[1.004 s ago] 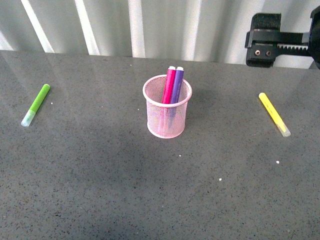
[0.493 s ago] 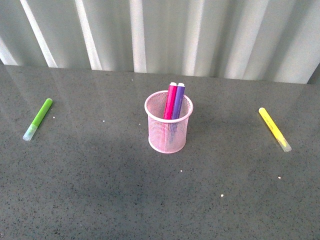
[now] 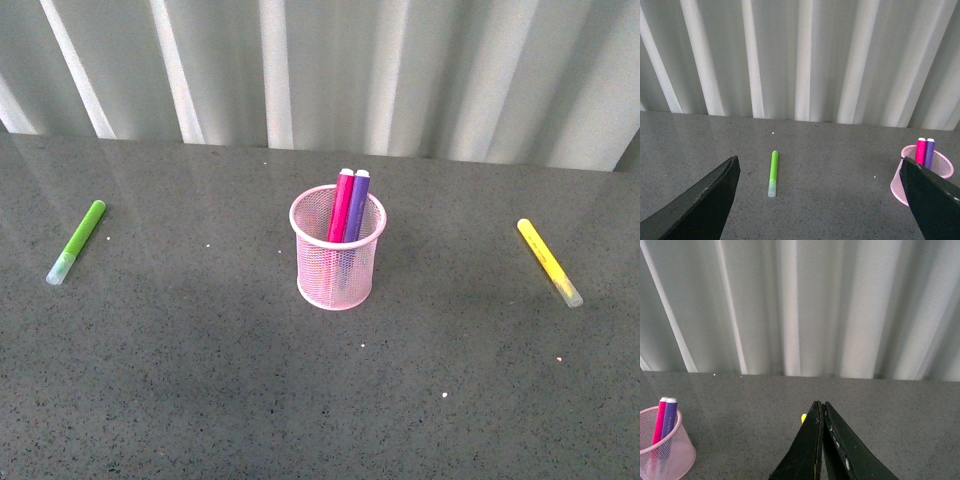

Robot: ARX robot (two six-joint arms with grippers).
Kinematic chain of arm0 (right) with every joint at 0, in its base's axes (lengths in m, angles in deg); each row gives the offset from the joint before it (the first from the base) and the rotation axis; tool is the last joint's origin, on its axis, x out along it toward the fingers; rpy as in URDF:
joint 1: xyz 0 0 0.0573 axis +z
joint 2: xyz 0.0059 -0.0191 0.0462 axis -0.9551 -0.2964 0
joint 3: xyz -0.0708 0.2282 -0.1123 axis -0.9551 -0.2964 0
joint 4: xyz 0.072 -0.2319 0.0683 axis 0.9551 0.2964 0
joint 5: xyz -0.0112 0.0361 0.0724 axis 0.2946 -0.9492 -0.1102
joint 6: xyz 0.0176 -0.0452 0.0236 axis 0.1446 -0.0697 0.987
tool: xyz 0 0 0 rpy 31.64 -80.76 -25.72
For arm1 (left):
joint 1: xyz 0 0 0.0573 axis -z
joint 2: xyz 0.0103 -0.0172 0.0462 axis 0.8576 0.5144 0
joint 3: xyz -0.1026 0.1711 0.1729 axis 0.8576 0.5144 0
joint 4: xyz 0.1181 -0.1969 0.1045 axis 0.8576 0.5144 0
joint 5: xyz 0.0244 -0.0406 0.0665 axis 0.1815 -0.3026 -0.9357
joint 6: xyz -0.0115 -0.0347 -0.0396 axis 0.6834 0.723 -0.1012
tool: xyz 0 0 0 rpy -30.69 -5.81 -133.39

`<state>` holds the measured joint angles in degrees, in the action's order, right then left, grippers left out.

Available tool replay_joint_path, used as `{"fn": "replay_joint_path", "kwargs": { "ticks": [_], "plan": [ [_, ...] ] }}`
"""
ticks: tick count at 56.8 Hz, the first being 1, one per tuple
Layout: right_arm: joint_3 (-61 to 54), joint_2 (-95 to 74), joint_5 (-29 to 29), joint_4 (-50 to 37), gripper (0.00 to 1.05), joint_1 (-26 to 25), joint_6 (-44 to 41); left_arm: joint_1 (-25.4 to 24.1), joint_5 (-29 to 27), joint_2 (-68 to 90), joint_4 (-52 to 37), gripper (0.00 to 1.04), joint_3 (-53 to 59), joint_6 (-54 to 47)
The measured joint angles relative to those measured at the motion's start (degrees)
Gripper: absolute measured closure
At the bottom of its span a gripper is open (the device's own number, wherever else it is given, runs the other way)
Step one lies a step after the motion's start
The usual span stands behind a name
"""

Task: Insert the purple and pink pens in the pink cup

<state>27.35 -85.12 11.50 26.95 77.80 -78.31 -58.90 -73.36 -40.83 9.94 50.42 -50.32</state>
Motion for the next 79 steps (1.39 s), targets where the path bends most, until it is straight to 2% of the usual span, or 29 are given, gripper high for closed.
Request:
{"fn": "replay_joint_path", "kwargs": {
  "ticks": [5,11,55,79],
  "plan": [
    [-1.1,4.6,-4.2,3.4,1.01,-3.1,0.0,0.0,0.0,0.0,0.0,0.07,0.0,0.0],
    [-2.1,9.3,-4.4,7.1,1.01,-4.8,0.0,0.0,0.0,0.0,0.0,0.07,0.0,0.0],
    [-3.1,38.8,-4.7,33.6,1.01,-4.9,0.0,0.0,0.0,0.0,0.0,0.07,0.0,0.0],
    [-3.1,46.7,-4.7,41.3,1.01,-4.9,0.0,0.0,0.0,0.0,0.0,0.07,0.0,0.0]
  ]
}}
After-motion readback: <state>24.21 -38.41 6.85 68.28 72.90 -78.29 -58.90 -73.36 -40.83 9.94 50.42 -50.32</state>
